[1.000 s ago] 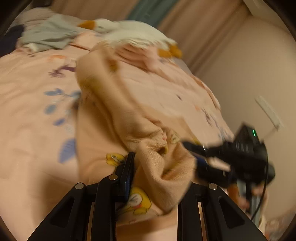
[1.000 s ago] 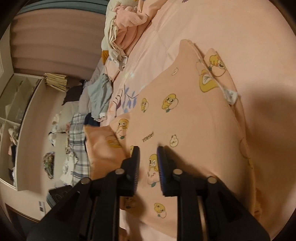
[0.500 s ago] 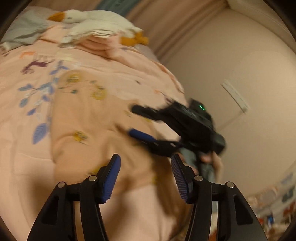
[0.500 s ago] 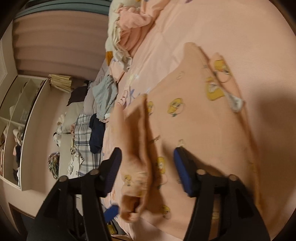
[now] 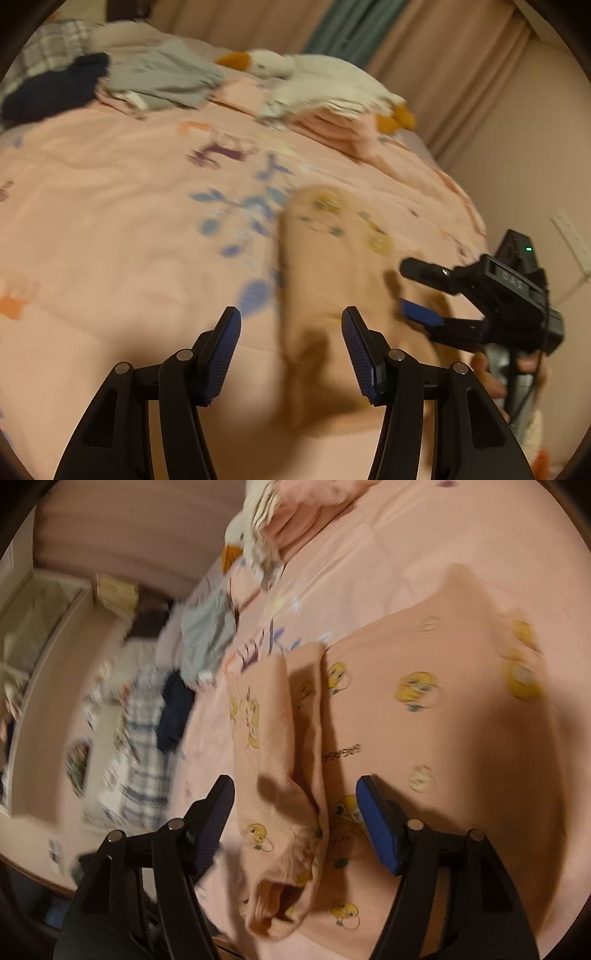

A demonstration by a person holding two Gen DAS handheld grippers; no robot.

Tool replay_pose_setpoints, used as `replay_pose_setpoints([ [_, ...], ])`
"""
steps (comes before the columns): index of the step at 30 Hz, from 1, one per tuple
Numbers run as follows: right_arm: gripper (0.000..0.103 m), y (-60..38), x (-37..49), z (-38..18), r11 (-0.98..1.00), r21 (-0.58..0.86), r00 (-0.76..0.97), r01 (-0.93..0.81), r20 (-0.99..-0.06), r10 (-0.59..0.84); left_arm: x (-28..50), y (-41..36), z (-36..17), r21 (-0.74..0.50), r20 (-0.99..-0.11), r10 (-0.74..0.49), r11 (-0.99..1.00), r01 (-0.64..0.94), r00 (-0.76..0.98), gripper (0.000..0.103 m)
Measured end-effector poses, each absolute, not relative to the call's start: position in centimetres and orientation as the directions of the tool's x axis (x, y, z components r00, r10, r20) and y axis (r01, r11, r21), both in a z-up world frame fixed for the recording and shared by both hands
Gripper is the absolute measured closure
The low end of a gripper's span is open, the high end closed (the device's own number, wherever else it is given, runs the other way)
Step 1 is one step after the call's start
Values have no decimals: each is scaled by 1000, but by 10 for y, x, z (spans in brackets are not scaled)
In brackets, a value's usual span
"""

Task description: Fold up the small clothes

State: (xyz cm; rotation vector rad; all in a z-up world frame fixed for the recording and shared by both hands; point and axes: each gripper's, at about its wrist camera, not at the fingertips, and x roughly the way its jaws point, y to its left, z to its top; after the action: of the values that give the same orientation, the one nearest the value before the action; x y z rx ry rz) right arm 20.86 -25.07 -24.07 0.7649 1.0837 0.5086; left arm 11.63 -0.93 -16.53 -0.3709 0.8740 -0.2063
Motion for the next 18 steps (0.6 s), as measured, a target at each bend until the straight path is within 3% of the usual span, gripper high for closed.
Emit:
replay_pose_setpoints([
  [2,35,-238,219,-247,645,764,372,-20,-593,714,124,0,-173,-433,-717,-333,901,-16,612,47],
  [4,46,-225,228,-255,640,768,342,-32,-593,729,132,7,-183,-488,-734,-380,871,-49,564,47],
  [5,56,-221,230,-256,643,765,337,-41,-595,729,136,9,-189,-511,-742,-398,857,-70,539,48],
  [11,87,-216,224,-263,639,765,397,-74,-566,723,140,14,-206,-516,-786,-396,843,-152,474,48],
  [18,93,-243,211,-241,572,815,499,-93,-459,735,137,9,-204,-483,-792,-354,861,-157,497,47],
])
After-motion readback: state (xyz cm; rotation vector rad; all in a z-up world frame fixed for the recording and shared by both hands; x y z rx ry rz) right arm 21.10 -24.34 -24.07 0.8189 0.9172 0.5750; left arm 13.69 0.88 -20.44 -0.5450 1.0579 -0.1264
